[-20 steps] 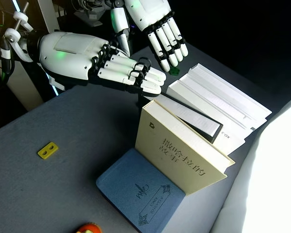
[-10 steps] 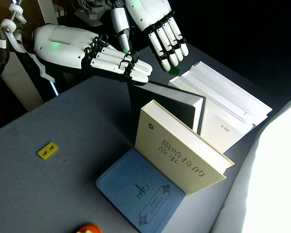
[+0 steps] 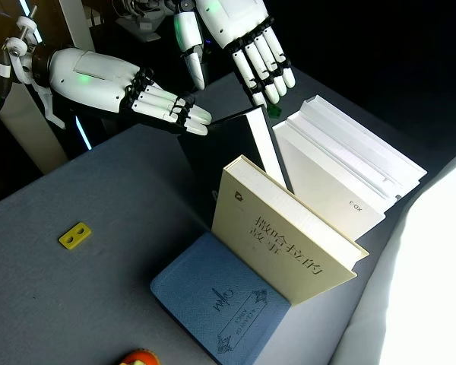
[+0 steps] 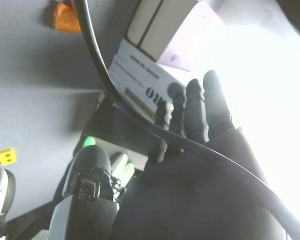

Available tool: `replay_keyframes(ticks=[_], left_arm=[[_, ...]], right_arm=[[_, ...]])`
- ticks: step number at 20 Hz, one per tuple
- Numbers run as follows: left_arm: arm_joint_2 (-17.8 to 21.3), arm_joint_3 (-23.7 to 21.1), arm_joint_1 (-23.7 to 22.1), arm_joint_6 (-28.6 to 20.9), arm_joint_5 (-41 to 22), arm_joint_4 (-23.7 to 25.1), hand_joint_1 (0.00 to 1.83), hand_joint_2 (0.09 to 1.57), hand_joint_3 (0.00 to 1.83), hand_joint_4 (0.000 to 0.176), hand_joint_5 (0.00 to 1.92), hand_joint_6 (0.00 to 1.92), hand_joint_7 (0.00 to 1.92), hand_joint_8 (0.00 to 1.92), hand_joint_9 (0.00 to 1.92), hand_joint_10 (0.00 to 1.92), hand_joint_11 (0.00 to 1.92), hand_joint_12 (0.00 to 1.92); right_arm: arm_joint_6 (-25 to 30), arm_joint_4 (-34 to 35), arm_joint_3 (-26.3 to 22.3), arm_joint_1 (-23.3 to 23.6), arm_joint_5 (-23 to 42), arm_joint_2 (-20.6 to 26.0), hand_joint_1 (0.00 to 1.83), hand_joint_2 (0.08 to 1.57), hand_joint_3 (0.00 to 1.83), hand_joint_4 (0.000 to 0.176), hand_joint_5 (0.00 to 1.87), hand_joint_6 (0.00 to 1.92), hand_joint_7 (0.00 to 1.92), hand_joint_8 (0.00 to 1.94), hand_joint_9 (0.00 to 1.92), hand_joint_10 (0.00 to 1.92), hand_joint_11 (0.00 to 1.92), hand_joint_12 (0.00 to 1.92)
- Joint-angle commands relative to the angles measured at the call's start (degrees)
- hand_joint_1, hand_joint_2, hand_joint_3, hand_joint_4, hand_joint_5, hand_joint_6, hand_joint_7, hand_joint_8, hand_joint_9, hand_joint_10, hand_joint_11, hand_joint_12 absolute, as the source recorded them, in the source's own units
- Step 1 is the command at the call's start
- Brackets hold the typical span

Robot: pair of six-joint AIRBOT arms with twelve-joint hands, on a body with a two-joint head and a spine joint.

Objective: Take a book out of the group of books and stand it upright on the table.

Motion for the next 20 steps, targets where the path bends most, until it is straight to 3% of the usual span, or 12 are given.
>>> replay_keyframes(ticks=[1, 13, 20], left_arm=[[0.0, 0.0, -0.5, -0.2, -0.2, 5.3, 0.0, 1.36, 0.0, 0.016, 0.04, 0.0, 0.03, 0.01, 0.02, 0.01, 0.0, 0.0], [0.0, 0.0, -0.4, -0.2, -0.2, 5.3, 0.0, 1.37, 0.0, 0.015, 0.02, 0.0, 0.01, 0.0, 0.01, 0.0, 0.0, 0.0], [0.0, 0.0, -0.4, -0.2, -0.2, 5.3, 0.0, 1.37, 0.0, 0.014, 0.04, 0.01, 0.02, 0.01, 0.02, 0.01, 0.0, 0.0]], right_arm=[[0.0, -1.7, -0.1, -0.3, 3.3, 0.2, 0.0, 1.19, 0.0, 0.0, 0.58, 0.04, 0.05, 0.01, 0.0, 0.0, 0.0, 0.0], [-0.3, -1.7, 4.5, -3.0, -0.1, -1.5, 0.0, 1.2, 0.0, 0.0, 0.58, 0.03, 0.06, 0.01, 0.0, 0.0, 0.0, 0.0], [-0.5, -1.7, 4.7, -4.7, -1.5, -1.8, 0.0, 1.19, 0.0, 0.0, 0.59, 0.03, 0.05, 0.0, 0.0, 0.0, 0.0, 0.0]])
